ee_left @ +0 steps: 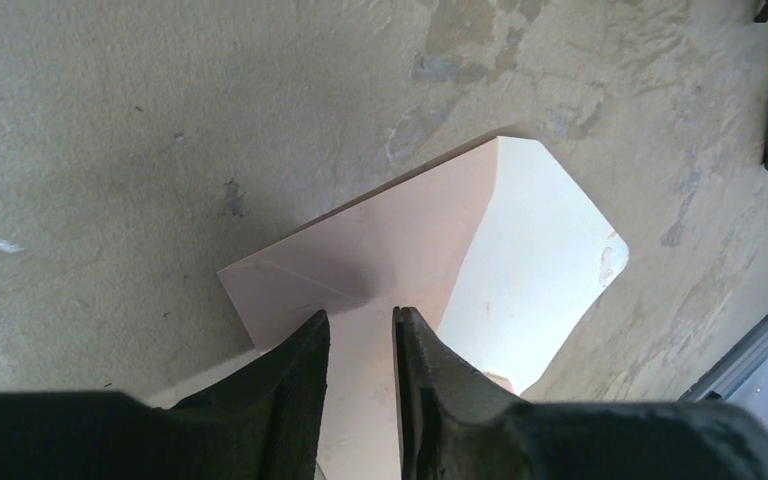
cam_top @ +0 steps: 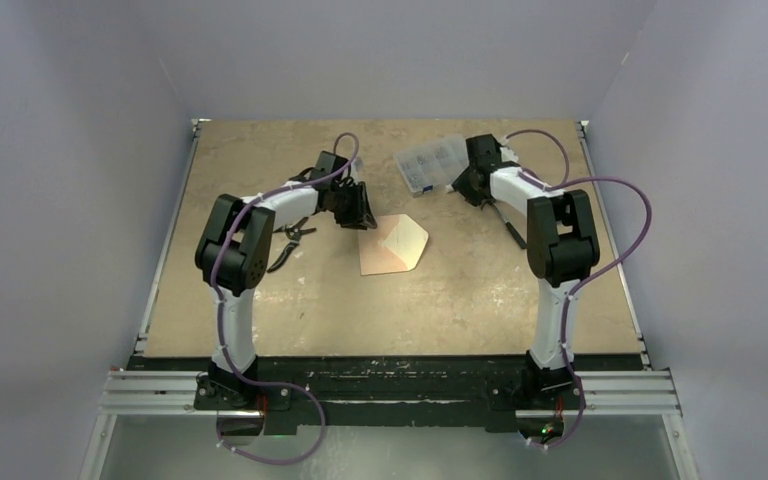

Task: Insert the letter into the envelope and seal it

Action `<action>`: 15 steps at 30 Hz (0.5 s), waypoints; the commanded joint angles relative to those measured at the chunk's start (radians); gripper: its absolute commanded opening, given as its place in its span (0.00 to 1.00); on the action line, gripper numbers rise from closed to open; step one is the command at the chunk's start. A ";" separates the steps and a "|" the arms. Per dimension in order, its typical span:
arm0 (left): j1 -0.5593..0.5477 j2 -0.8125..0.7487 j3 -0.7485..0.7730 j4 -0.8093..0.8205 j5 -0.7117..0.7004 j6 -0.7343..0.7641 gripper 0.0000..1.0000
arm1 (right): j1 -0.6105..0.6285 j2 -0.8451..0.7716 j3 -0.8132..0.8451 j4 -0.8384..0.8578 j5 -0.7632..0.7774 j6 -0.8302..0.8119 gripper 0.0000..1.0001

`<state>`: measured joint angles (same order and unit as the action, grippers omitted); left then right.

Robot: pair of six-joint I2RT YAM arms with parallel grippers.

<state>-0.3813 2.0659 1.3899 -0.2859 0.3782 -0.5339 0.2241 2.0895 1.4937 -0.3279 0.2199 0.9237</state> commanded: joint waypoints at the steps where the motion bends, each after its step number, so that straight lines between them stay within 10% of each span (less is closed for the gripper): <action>1: 0.001 -0.074 0.061 0.055 0.067 0.029 0.31 | -0.011 0.000 0.035 0.093 0.016 0.012 0.42; 15: 0.004 -0.064 0.138 -0.013 0.085 0.073 0.34 | -0.014 0.066 0.062 0.129 -0.043 -0.015 0.51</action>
<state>-0.3809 2.0567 1.4906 -0.2806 0.4534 -0.5030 0.2127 2.1273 1.5032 -0.2100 0.1829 0.9222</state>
